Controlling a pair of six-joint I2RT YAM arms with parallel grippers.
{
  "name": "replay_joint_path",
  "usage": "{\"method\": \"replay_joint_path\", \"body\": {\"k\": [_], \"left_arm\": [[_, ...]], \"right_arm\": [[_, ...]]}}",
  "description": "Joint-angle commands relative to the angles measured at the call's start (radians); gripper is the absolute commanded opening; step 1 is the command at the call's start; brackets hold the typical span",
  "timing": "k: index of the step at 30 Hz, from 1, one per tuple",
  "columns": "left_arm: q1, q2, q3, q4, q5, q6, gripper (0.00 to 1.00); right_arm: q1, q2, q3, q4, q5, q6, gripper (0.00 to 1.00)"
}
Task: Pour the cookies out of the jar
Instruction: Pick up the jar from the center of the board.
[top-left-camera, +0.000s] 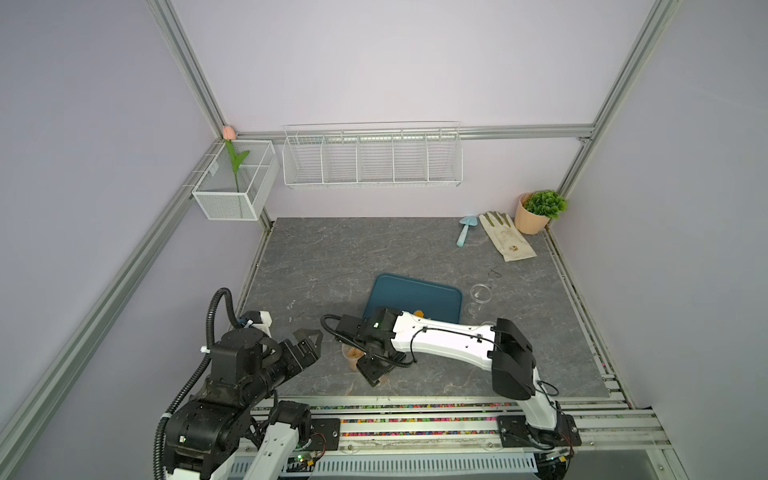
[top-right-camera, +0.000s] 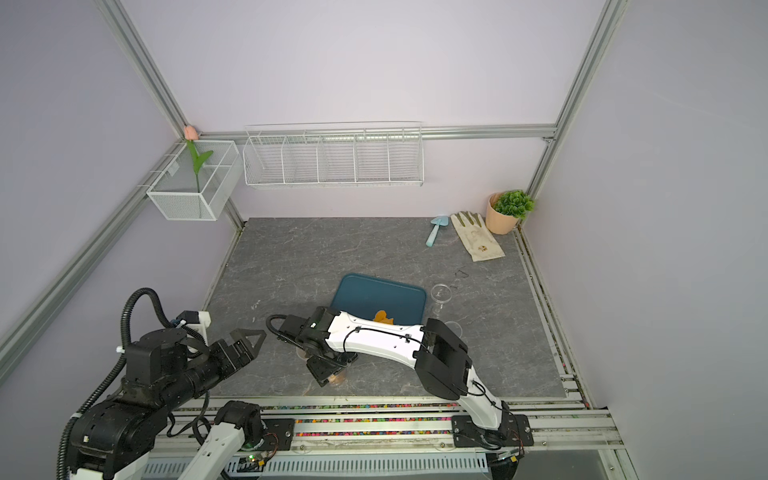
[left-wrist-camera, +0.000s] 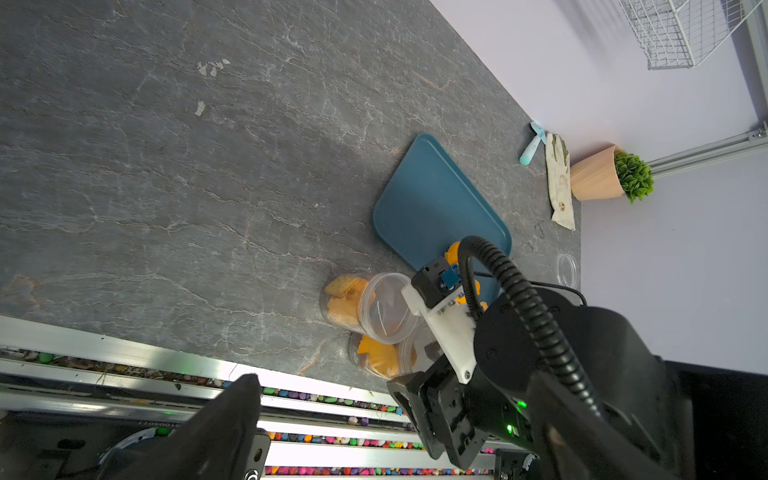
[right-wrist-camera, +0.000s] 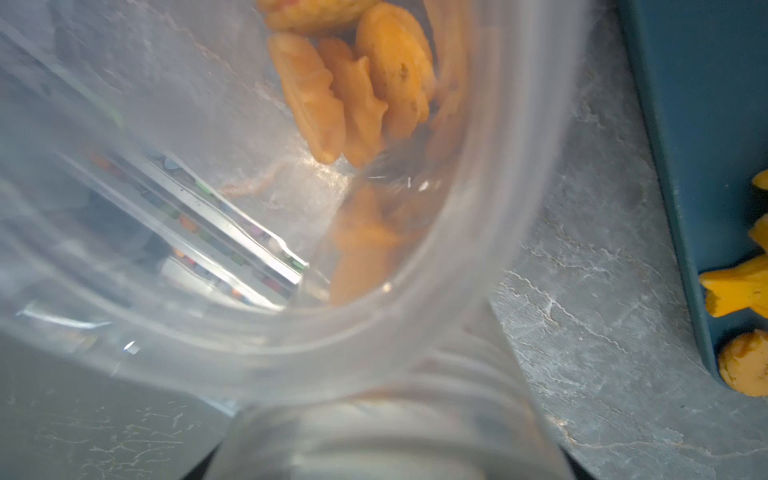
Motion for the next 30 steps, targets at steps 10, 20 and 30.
{"method": "replay_joint_path", "body": {"k": [10,20,30], "left_arm": [[0.002,-0.005,0.007,-0.018,-0.014,-0.019,1.0],[0.002,0.013,-0.025,0.062,0.024,-0.07,1.0],[0.002,0.15,-0.069,0.349,0.313,-0.132,1.0]], "right_arm": [[-0.013,-0.128,-0.068,-0.012,0.024,0.012,0.63],[-0.093,-0.285,-0.191,0.006,0.013,0.018,0.63],[-0.346,-0.483,-0.297,0.047,-0.094,-0.034,0.63]]}}
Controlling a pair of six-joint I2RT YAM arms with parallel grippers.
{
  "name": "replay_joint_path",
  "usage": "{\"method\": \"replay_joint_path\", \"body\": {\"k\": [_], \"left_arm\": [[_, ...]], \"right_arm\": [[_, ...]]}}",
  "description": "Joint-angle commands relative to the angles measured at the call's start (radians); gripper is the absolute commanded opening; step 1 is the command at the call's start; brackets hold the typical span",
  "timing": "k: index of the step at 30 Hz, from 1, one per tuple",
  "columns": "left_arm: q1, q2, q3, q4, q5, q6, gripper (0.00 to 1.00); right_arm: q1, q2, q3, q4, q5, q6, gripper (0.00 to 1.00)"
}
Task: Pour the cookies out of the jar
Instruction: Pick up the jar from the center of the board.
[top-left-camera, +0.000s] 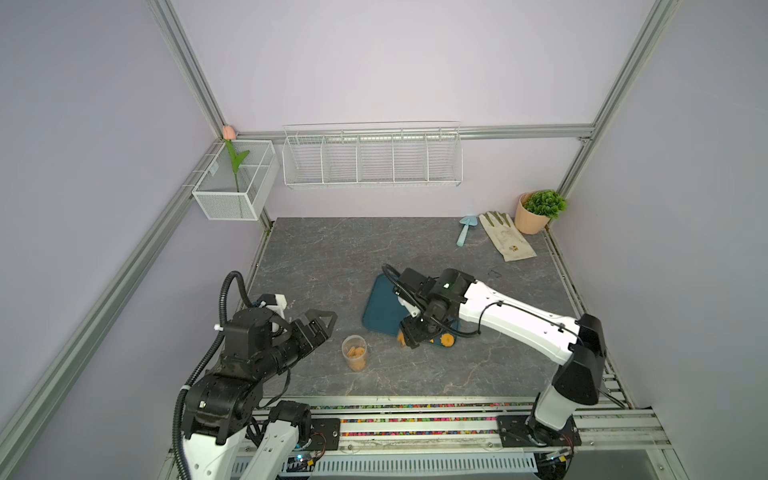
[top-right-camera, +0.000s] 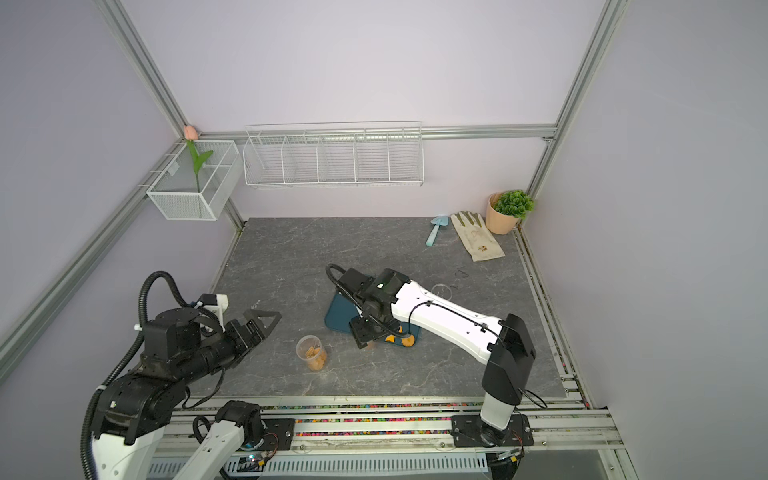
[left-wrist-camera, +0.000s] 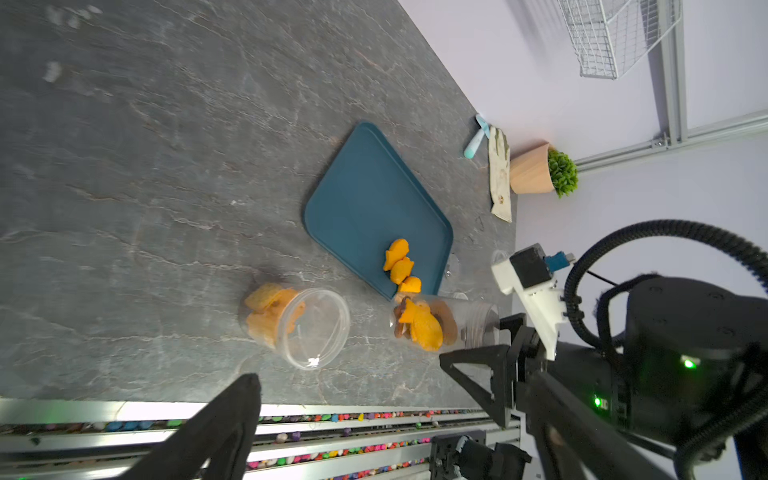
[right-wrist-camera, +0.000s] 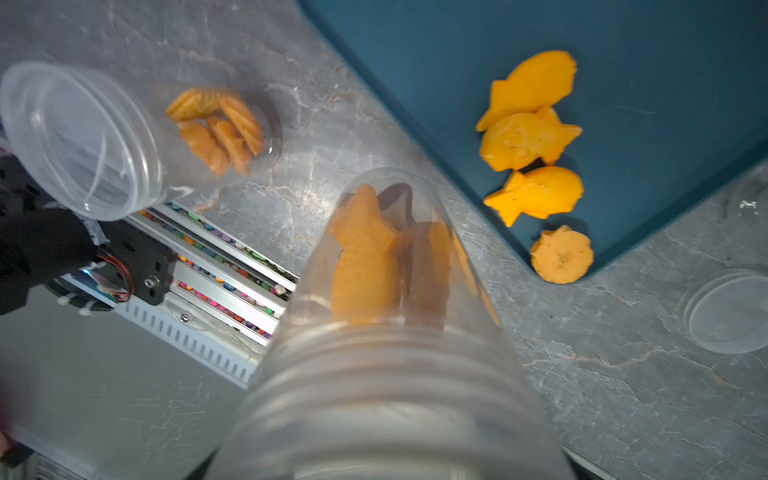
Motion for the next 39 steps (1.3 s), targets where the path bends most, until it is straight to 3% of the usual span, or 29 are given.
{"method": "replay_joint_path", "body": {"k": [1,7,12,17,21,27,33,39], "left_arm": [[0.002,0.051,-0.01,0.145,0.153,-0.029,1.0],[0.002,0.118,-0.055,0.389,0.285,-0.148,0.99],[0.001,0.141,-0.146,0.674,0.359,-0.332,0.99],[-0.012,0.197,-0.17,0.845,0.374,-0.424,0.99],[-0.074,0.259,-0.155,0.944,0.362,-0.451,1.0],[-0.181,0.381,-0.152,1.157,0.351,-0.536,0.99],[-0.195,0.434,-0.14,1.208,0.353,-0.55,0.99],[-0.215,0.49,-0.143,1.334,0.391,-0.607,1.0]], "right_arm": [[-0.076,-0.082,-0.031,0.04,-0.074,-0.021,0.63],[-0.23,-0.186,-0.071,0.134,-0.239,-0.008,0.63],[-0.35,-0.256,-0.109,0.211,-0.386,0.036,0.62],[-0.441,-0.319,-0.158,0.375,-0.548,0.108,0.62],[-0.505,-0.369,-0.228,0.554,-0.681,0.227,0.62],[-0.538,-0.394,-0.27,0.738,-0.799,0.346,0.62],[-0.54,-0.4,-0.309,0.898,-0.881,0.442,0.62],[-0.534,-0.389,-0.315,0.942,-0.93,0.467,0.61]]}}
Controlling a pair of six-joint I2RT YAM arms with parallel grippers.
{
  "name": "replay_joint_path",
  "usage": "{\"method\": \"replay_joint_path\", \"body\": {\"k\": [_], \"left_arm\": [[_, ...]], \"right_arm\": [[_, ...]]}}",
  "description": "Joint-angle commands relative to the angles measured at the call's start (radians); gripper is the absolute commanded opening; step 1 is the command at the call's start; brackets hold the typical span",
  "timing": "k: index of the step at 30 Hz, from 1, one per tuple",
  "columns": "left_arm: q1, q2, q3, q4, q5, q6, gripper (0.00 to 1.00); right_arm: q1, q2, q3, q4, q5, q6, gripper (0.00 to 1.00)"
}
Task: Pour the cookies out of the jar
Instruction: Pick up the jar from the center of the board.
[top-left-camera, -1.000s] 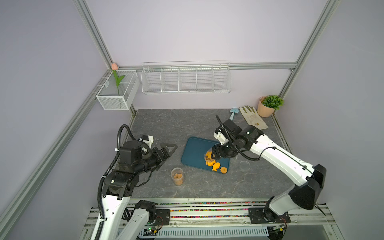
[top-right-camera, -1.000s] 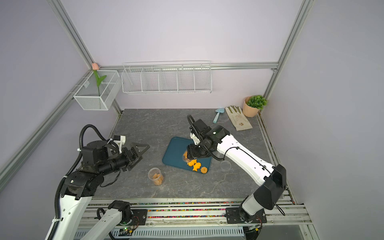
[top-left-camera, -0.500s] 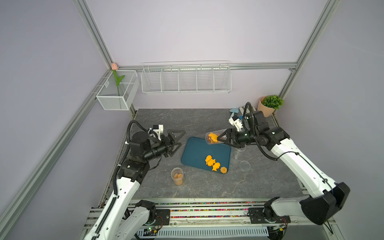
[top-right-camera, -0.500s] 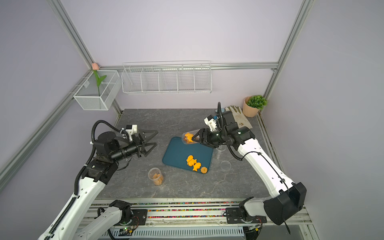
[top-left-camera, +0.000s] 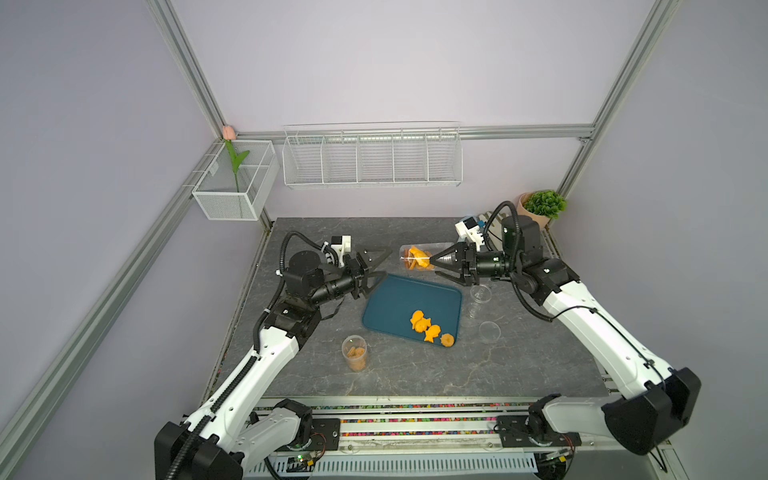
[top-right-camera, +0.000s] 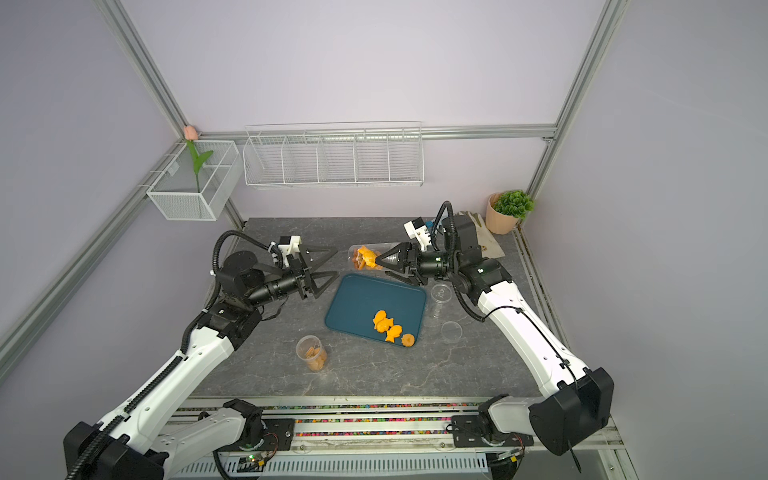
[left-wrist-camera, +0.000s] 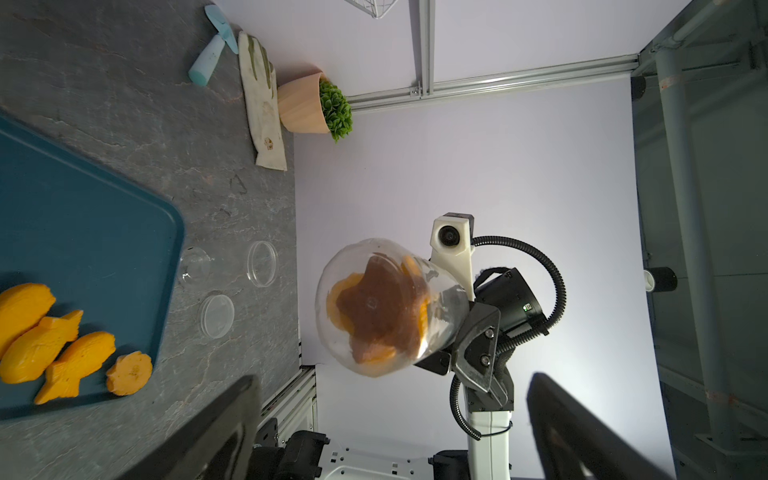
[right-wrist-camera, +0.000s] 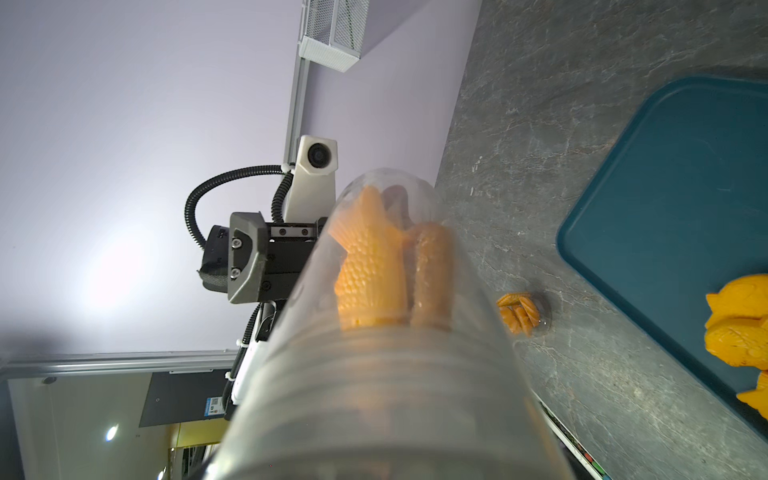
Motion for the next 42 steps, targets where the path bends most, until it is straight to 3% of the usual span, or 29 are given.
{"method": "replay_joint_path", "body": {"k": [1,12,25,30,36,39,42], "left_arm": [[-0.018,0.036,0.028,0.123,0.038,-0.059,0.99],[-0.112,0.152,0.119,0.185,0.123,-0.078,0.99],[-0.117,0.101,0.092,0.158,0.205,-0.082,1.0],[-0.116,0.081,0.072,0.169,0.204,-0.089,0.92],[-0.116,0.075,0.054,0.223,0.193,-0.122,0.9],[-0.116,0.079,0.051,0.236,0.192,-0.13,0.8],[-0.116,0.081,0.049,0.238,0.195,-0.135,0.8]], "right_arm": [[0.004,-0.015,-0.009,0.105,-0.075,0.048,0.61],[0.062,-0.007,-0.028,0.134,-0.142,0.046,0.61],[0.062,-0.019,-0.061,0.089,-0.156,0.002,0.61],[0.062,-0.018,-0.062,0.091,-0.153,0.007,0.62],[0.06,-0.021,-0.065,0.092,-0.148,0.012,0.62],[0.062,-0.025,-0.072,0.093,-0.139,0.017,0.62],[0.062,-0.034,-0.08,0.094,-0.115,0.021,0.62]]}}
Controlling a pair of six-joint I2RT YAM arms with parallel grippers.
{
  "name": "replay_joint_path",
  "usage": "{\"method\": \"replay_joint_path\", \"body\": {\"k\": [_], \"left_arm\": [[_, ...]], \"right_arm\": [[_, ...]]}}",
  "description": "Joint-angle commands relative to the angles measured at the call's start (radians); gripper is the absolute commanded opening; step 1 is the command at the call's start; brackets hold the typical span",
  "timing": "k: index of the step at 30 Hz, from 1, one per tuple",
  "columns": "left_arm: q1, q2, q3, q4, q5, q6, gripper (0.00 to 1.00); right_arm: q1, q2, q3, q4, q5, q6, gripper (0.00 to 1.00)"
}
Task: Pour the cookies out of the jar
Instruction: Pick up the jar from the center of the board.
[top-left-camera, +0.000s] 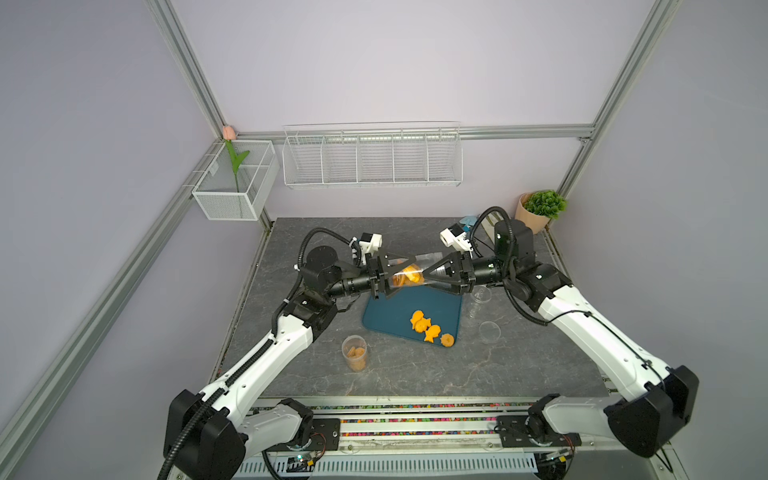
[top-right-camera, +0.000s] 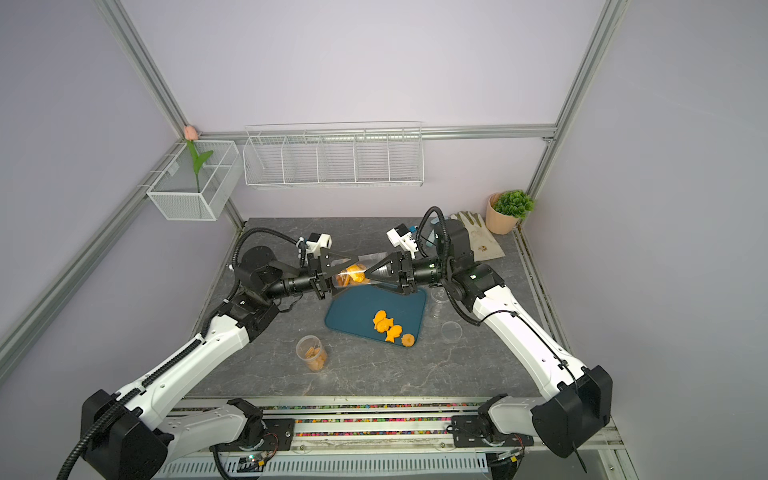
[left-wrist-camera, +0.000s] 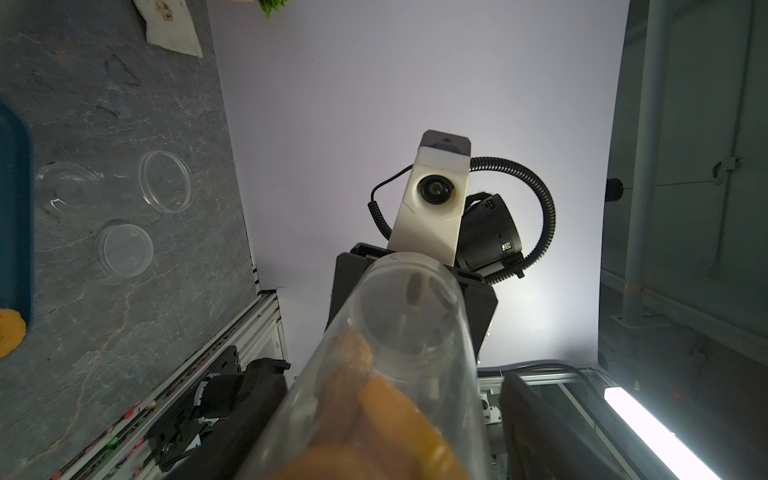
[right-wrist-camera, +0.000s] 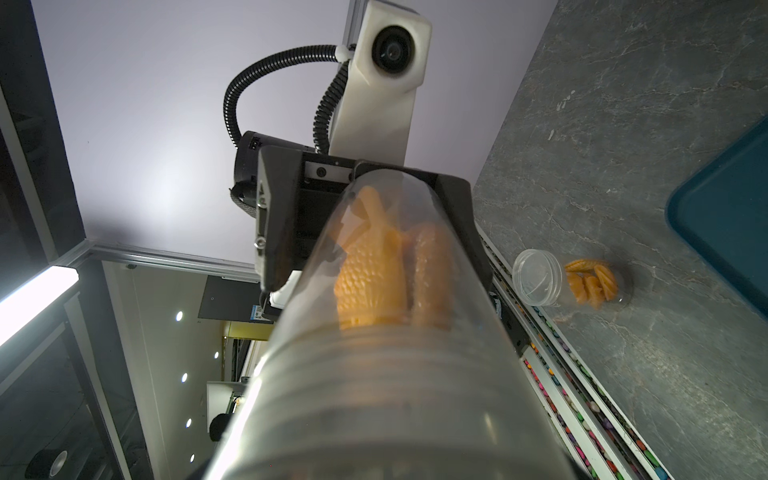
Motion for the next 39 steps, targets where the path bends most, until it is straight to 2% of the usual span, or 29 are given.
{"method": "replay_joint_path", "body": {"k": [1,13,20,21,25,26,27,39], "left_arm": [[-0.005,-0.021,0.004,0.078,0.021,-0.032,0.8],[-0.005,-0.033,-0.009,0.064,0.023,-0.026,0.72],[-0.005,-0.039,-0.017,0.053,0.025,-0.019,0.69],[-0.005,-0.039,-0.019,0.052,0.025,-0.019,0.69],[-0.005,-0.044,-0.02,0.037,0.029,-0.009,0.68],[-0.006,-0.046,-0.022,0.036,0.028,-0.008,0.68],[-0.005,-0.047,-0.023,0.031,0.028,-0.007,0.68],[-0.005,-0.054,-0.057,0.044,0.031,-0.007,0.67]], "right_arm": [[-0.003,-0.018,-0.031,0.002,0.056,0.013,0.62],[0.006,-0.009,-0.044,0.033,0.072,0.039,0.64],[0.015,-0.003,-0.041,0.032,0.08,0.041,0.72],[0.015,-0.005,-0.041,0.029,0.082,0.038,0.76],[0.016,-0.009,-0.032,0.003,0.094,0.025,1.0],[0.016,-0.009,-0.026,-0.004,0.094,0.019,0.9],[0.014,-0.009,-0.018,-0.014,0.094,0.012,0.88],[-0.033,-0.016,0.015,-0.052,0.026,-0.012,0.88]]}}
